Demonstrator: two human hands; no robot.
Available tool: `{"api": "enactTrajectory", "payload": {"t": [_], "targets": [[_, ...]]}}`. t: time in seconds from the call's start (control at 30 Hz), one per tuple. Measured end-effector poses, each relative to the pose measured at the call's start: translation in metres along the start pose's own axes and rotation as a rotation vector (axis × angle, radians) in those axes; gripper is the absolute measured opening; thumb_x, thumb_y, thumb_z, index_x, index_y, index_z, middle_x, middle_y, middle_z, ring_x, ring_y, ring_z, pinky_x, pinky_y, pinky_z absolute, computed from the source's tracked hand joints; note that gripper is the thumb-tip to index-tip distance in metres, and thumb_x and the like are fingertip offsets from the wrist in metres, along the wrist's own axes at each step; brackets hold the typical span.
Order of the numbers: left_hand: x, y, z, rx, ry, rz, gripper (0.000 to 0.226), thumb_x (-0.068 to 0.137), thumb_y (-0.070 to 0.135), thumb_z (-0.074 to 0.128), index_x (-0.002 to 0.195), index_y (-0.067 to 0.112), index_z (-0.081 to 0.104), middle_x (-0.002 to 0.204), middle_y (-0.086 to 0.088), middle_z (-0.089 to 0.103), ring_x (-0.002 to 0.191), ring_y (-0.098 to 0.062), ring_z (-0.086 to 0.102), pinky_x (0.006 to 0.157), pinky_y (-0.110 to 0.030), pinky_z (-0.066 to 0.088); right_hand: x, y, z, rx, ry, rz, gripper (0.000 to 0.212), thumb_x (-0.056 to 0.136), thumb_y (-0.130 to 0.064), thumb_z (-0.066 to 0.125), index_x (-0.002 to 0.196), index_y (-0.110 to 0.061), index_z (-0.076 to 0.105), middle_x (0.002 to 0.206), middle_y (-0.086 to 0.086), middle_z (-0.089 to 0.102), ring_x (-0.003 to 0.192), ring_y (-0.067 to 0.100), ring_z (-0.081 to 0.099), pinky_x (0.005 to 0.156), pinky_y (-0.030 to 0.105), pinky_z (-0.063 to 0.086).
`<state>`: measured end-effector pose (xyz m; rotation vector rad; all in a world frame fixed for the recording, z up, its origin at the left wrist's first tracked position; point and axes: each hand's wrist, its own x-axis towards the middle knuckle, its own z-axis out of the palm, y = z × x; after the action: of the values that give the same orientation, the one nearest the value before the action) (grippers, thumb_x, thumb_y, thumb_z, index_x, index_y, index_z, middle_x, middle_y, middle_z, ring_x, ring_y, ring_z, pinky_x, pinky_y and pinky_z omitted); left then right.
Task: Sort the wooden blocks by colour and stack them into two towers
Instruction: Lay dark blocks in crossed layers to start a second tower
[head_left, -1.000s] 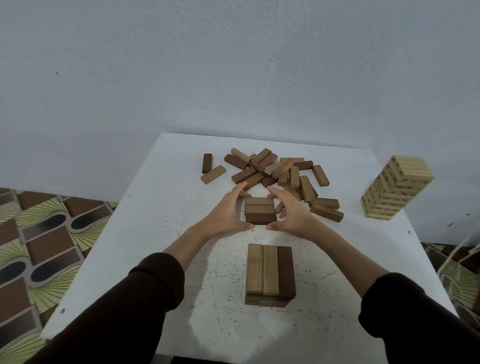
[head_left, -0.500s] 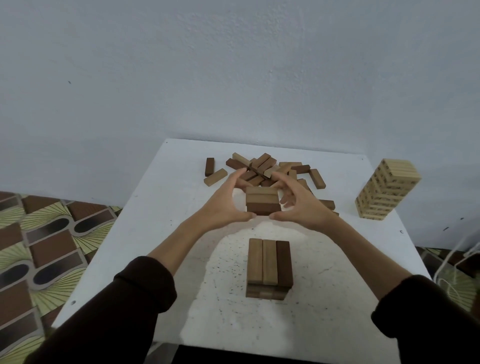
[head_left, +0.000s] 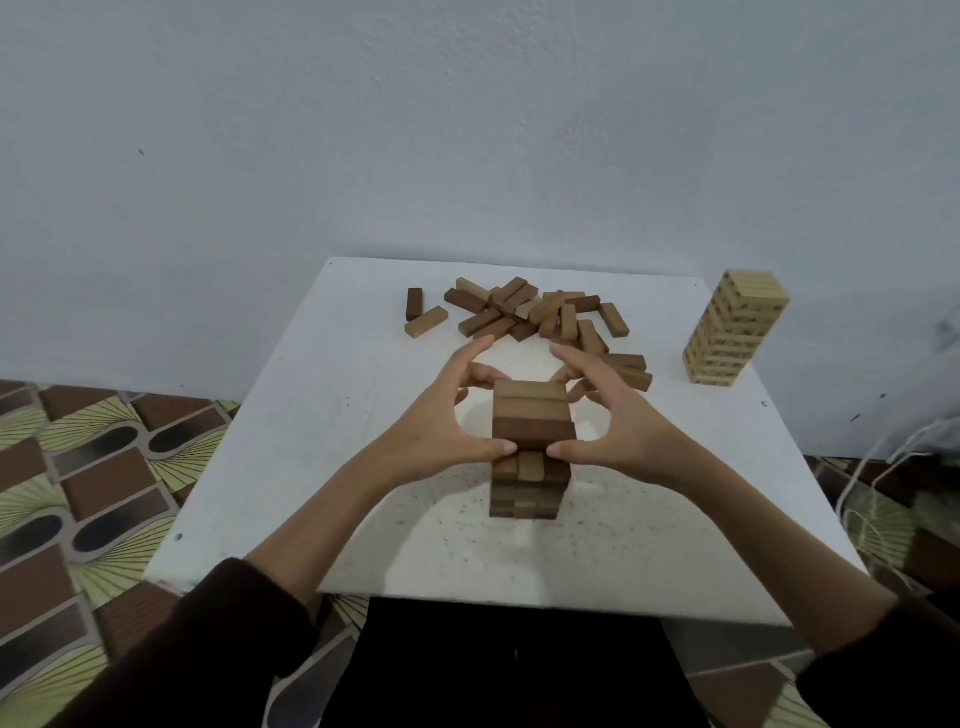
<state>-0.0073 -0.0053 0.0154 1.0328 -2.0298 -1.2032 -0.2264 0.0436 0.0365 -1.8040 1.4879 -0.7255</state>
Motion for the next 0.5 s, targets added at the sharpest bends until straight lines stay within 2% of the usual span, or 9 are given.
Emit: {"api": "enactTrajectory", "payload": {"t": [0.1,0.37,0.5], "targets": [[-0.008,-0.001,0.004,-0.013,-0.014,-0.015,0.098,0.068,0.023,0.081,0.145,0.032,0.020,0.118,0.021,0.051,0.114,0.012,0.045,0.100,-0.014,0.028,-0.007,0.000,0.006,-0.019,-0.004,0.001,0.089,0.074,-0.023,0.078,0.144,-0.033,0.024,0.126,-0.007,0.044,0.113,0.012,0.044,0.090,0.013,0.031],[-0.012,0.001,0.007,-0.018,-0.050,-0.029,0.100,0.065,0.029,0.074,0.147,0.029,0.017,0.121,0.021,0.049,0.117,0.013,0.042,0.104,-0.020,0.026,-0.011,0.000,0.009,-0.020,-0.013,0.010,0.093,0.075,-0.022,0.078,0.146,-0.032,0.018,0.127,-0.006,0.041,0.113,0.015,0.041,0.098,0.027,0.034],[-0.013,-0.001,0.009,-0.006,-0.060,-0.028,0.104,0.063,0.033,0.076,0.147,0.030,0.015,0.125,0.022,0.045,0.121,0.013,0.037,0.099,-0.010,0.024,-0.013,0.001,0.008,-0.018,-0.052,-0.006,0.096,0.075,-0.025,0.078,0.146,-0.034,0.015,0.131,-0.007,0.039,0.120,0.014,0.038,0.103,0.030,0.033]]}}
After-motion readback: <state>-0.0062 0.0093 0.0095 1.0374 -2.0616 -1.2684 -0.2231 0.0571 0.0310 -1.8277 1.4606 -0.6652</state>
